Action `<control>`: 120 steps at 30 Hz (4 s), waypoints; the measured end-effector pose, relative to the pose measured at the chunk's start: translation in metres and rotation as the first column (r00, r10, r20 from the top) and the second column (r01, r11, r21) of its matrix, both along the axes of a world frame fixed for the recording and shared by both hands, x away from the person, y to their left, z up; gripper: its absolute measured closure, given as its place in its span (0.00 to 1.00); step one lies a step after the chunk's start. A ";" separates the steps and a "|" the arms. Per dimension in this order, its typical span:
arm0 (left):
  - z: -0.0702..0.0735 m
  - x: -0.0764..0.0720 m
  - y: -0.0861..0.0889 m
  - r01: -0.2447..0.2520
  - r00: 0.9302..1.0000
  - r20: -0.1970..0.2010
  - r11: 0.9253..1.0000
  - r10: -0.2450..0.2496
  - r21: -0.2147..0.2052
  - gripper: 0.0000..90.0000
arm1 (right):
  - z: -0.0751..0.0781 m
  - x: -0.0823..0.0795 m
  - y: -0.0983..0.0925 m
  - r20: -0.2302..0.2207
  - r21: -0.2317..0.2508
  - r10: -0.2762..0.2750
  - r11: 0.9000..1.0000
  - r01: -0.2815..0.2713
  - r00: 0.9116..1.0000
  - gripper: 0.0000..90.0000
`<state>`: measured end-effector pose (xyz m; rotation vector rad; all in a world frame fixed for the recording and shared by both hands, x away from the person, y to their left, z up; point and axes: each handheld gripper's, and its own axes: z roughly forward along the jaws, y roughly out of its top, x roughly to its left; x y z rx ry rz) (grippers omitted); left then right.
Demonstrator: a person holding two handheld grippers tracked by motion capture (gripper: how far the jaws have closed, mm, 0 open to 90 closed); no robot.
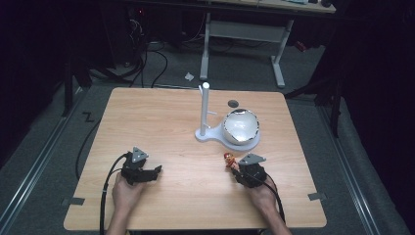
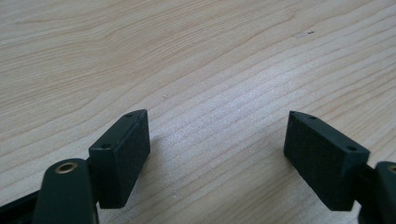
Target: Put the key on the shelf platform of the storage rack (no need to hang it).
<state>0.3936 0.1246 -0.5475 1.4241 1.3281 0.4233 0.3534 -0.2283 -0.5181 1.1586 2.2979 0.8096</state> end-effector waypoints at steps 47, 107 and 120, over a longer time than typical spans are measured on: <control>0.000 0.000 0.000 -0.001 1.000 0.001 1.000 0.001 -0.004 0.26 | 0.102 -0.035 -0.062 0.173 0.266 -0.022 0.964 -0.026 0.985 0.74; 0.000 0.000 0.000 0.000 1.000 0.000 1.000 0.000 -0.003 0.26 | 0.159 0.045 -0.093 0.184 0.316 -0.142 0.946 0.078 0.973 0.74; 0.000 0.000 0.000 0.000 1.000 0.000 1.000 0.000 -0.002 0.26 | 0.160 0.057 -0.093 0.185 0.324 -0.156 0.942 0.089 0.970 0.74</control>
